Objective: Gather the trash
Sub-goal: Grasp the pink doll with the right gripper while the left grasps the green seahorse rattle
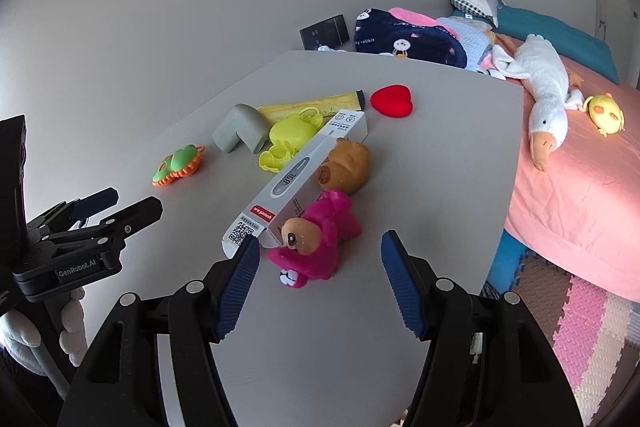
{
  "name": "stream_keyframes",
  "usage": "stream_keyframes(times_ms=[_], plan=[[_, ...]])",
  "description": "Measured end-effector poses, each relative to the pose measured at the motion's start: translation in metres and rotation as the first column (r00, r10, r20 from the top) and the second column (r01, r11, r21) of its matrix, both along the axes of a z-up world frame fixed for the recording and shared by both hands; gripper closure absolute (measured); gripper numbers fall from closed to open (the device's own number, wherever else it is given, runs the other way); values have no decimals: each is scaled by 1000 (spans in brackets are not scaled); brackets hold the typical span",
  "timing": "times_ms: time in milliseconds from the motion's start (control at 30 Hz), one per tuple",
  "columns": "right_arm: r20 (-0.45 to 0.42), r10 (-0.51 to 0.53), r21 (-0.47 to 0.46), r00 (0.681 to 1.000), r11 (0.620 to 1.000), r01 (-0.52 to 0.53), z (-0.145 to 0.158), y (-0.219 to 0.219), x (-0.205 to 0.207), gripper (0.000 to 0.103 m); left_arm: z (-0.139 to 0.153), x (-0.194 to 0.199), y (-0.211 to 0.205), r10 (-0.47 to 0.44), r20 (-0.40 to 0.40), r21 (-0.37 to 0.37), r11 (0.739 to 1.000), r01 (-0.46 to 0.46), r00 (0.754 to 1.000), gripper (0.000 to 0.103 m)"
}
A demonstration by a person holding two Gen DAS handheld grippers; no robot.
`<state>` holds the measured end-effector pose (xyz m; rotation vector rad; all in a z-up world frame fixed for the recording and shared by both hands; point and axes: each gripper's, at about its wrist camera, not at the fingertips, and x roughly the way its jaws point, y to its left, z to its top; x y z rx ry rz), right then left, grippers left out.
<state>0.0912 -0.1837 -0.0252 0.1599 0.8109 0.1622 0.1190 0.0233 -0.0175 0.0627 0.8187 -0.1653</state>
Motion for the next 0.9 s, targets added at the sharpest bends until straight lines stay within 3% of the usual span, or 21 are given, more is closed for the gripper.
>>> stream_keyframes(times_ms=[267,500,833,900], plan=[[-31,-52,10,998,999,53,-19,2,21,40,-13,27,15,30,-21,31,999,-30,999,13],[-43,-82,2,996,997,82,-27,-7,31,57,-22,55,16,5,-15,99,995,-3,1000,13],[-28,-69,-83,997,994,66,-27,-2,36,59,-36,88,26,-14,-77,79,997,20,997,13],[-28,-66,-87,997,994,63,-28,-2,37,59,-37,91,30,-13,-89,68,997,19,996,20]])
